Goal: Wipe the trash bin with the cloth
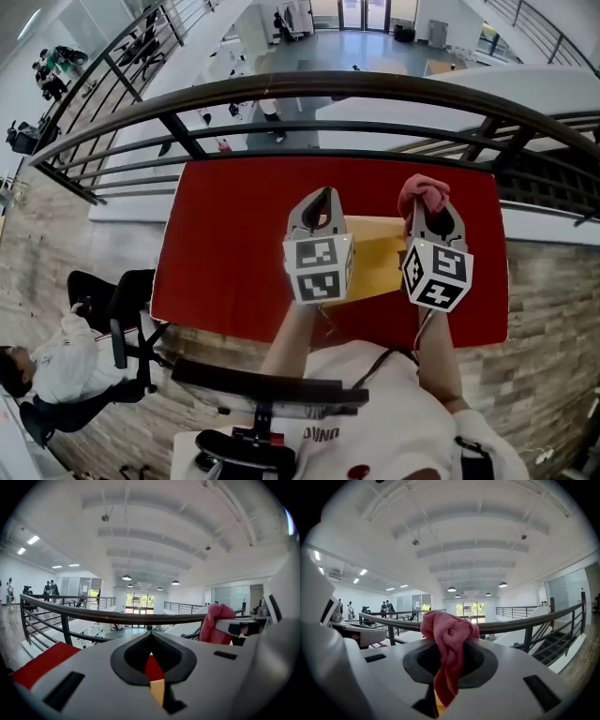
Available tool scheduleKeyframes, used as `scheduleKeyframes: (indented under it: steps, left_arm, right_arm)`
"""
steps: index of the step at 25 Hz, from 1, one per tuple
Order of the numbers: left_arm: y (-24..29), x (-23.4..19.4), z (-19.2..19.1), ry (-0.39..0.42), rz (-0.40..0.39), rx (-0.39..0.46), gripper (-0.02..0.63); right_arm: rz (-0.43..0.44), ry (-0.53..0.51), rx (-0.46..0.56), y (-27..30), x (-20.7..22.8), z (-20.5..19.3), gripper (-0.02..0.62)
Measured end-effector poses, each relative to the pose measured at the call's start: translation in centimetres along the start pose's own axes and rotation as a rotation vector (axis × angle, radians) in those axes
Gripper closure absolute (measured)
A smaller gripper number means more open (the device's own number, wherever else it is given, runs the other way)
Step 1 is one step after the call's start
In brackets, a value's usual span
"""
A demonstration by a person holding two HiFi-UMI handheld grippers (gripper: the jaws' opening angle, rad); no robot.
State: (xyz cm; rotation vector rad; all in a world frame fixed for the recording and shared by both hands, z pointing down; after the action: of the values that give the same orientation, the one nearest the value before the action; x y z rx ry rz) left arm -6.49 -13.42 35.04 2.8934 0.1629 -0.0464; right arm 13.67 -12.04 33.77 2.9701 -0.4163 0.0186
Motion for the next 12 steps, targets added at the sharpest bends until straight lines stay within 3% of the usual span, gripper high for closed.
scheduleKeyframes:
  steps: [3,7,10,12]
  left_arm:
    - [-0.7,-1.0,0.2,-0.063,-0.045,0.014,0.601]
    - [-2.3,-3.6,0.0,-0.169,-0.172,-0.041,0.601]
    - [-3.9,-6.0,-1.1,-0.221,-0.262,-0.096,0.580]
    - [-4.6,-6.9,-2.7,-0.195,-0.331,-0.155,0.539]
  right_arm:
    - [-0.001,-0.019,0.004,-0.7,-0.1,0.4,0.534]
    - [0.043,-0.068,0.015,-3.4,-0.6,2.4,0.534]
    - [0.186,-0.084,0.046,-5.9,-2.2,5.2,0.534]
    - [0.317,-0.066,0.048,-6.8,-3.8,6.5,0.534]
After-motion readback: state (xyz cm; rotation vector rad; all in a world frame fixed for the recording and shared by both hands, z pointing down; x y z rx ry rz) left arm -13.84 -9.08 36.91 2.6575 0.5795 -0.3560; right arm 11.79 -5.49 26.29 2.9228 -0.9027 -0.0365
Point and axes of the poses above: the fingertips, and each gripper's own axes: y forward along the fingers, x to its right, z out of its top, the point moved 7 cm from there along -y, backward along the fingers, and after that the axes turned 10 degrees about z, right-handed, at the moved point
